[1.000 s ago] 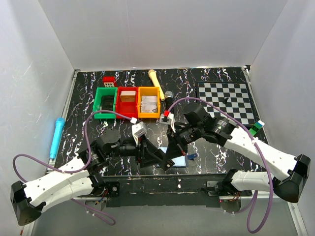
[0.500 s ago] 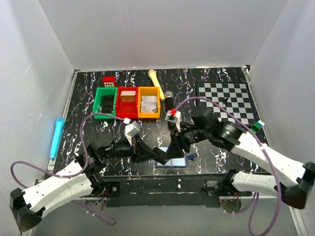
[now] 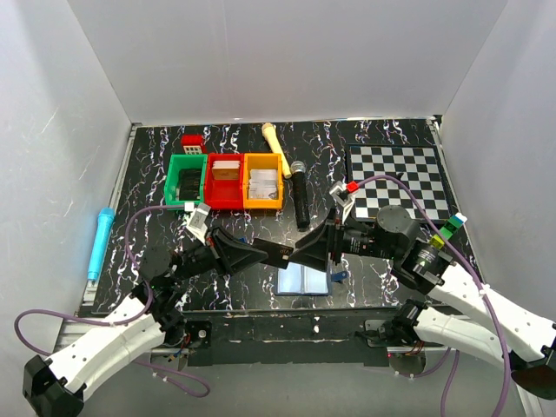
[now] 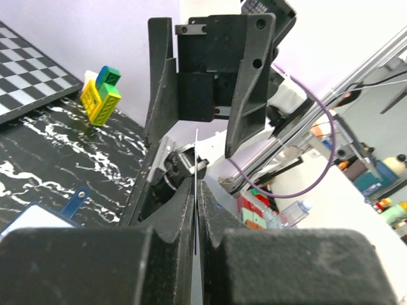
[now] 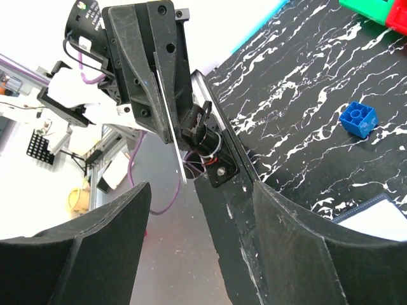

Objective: Take the credit cards out of the card holder
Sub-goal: Remove the credit card from the card holder.

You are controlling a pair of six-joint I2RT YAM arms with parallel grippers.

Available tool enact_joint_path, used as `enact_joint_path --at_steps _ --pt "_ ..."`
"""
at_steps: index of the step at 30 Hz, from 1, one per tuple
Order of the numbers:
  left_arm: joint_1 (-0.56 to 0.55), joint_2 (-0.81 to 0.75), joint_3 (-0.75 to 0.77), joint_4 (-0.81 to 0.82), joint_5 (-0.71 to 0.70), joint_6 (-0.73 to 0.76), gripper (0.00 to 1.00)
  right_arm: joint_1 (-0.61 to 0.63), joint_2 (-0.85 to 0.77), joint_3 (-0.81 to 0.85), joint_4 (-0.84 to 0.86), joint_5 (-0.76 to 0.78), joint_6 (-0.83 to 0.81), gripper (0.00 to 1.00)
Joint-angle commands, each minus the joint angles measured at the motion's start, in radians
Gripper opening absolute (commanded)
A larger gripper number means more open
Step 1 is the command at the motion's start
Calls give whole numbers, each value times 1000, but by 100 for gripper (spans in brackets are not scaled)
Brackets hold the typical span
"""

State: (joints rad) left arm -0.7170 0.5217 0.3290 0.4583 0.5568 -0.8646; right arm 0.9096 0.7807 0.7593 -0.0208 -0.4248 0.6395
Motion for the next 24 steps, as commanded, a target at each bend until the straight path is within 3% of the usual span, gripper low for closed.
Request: enact_joint_path --at_steps 1,17,22,24 --pt "4 20 -16 187 -21 -109 0 -5 -18 -5 174 24 77 72" --pt "4 23 -33 217 -43 -145 0 -2 63 -5 286 -97 127 42" --pt "4 32 -33 220 -43 -146 0 -2 91 5 321 -137 147 26" --pt "4 32 -28 204 -43 -140 0 0 97 3 329 -147 150 13"
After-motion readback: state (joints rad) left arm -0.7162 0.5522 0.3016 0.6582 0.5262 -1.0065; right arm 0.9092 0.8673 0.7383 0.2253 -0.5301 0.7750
